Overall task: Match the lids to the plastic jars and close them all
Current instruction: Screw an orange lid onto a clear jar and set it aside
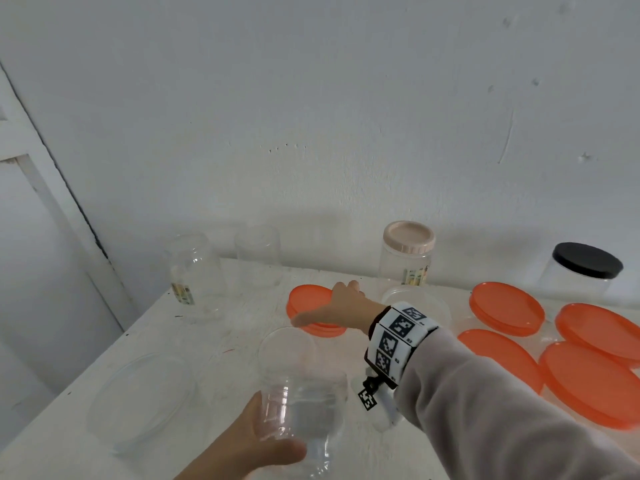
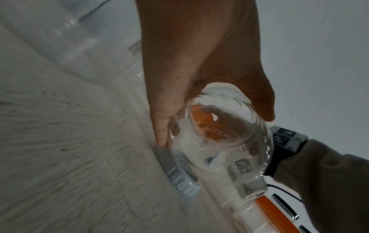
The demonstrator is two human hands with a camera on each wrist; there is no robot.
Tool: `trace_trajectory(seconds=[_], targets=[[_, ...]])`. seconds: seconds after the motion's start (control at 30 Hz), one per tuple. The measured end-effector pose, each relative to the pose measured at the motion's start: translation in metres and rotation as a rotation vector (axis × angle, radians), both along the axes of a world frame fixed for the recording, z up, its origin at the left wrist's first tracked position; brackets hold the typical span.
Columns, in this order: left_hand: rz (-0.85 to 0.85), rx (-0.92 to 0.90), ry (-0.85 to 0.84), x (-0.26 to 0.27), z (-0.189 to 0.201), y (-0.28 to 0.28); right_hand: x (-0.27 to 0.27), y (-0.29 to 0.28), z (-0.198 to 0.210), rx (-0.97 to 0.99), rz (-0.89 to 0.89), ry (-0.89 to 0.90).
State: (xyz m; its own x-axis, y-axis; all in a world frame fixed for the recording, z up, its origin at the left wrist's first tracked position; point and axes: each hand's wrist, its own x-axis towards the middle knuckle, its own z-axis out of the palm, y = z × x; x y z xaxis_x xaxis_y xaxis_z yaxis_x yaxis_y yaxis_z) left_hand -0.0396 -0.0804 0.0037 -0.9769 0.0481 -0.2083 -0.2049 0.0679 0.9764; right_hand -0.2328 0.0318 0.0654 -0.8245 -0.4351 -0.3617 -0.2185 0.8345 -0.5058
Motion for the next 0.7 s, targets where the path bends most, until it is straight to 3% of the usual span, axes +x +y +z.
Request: trace_trajectory(seconds=[0.17,0.4,0.7], targets=[[-0.089,-0.018,0.036,0.002,0.011,0.019,0.011,0.030,0.015,-0.043,0.084,-0.071],[-0.149,-0.316,-0.046,-0.001,0.027,0.060,0.028,0.079,0.031,-0.033,0.177,-0.048],[-0.141,-0.544,-0.041,-0.032,0.000,0.085,0.041,0.129,0.039,0.131,0.276,-0.022]])
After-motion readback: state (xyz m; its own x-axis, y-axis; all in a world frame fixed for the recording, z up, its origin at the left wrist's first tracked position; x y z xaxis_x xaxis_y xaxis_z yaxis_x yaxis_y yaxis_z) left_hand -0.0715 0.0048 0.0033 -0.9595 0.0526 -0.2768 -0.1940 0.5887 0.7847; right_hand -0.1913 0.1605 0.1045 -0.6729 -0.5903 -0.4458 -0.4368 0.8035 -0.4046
